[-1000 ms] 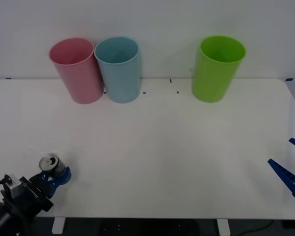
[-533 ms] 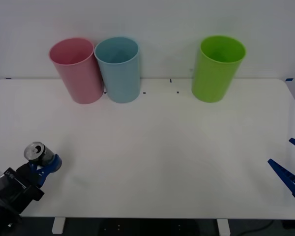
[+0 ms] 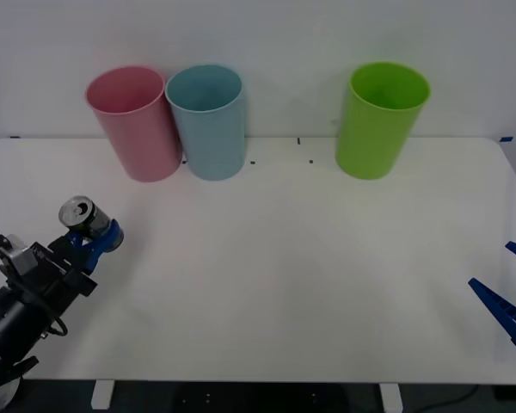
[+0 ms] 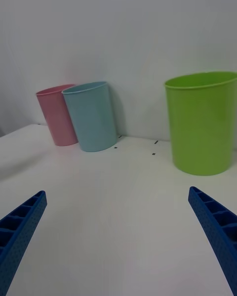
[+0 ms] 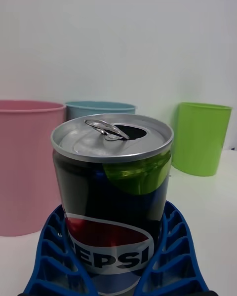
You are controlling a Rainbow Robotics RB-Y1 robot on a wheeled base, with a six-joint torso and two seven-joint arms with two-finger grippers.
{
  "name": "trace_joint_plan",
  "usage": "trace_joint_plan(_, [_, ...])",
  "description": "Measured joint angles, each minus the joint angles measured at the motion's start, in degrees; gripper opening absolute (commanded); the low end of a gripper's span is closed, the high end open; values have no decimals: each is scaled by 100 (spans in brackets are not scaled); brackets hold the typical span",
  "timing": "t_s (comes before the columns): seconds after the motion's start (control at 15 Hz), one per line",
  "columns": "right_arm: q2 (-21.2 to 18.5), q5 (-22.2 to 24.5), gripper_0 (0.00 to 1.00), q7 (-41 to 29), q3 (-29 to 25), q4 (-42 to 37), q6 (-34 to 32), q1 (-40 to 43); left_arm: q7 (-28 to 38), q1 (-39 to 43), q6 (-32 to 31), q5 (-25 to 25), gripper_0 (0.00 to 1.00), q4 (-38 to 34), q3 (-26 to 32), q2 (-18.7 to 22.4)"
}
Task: Grasp the object on the table and drop it into the matching bin: aluminum can to the light blue bin, PET bottle to the pink bin.
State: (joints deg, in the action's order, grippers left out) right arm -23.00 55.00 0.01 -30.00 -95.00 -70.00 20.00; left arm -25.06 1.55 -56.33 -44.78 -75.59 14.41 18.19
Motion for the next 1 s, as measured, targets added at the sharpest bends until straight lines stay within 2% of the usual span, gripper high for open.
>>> trace_joint_plan(0.47, [0, 0, 100, 0, 0, 0, 0, 0, 310, -838, 1162, 9, 0, -128, -590, -2])
trace_joint_plan(1.0, [0, 0, 100, -1, 0, 0, 0, 0, 818, -1604, 3222, 94, 0, -797, -1575, -5])
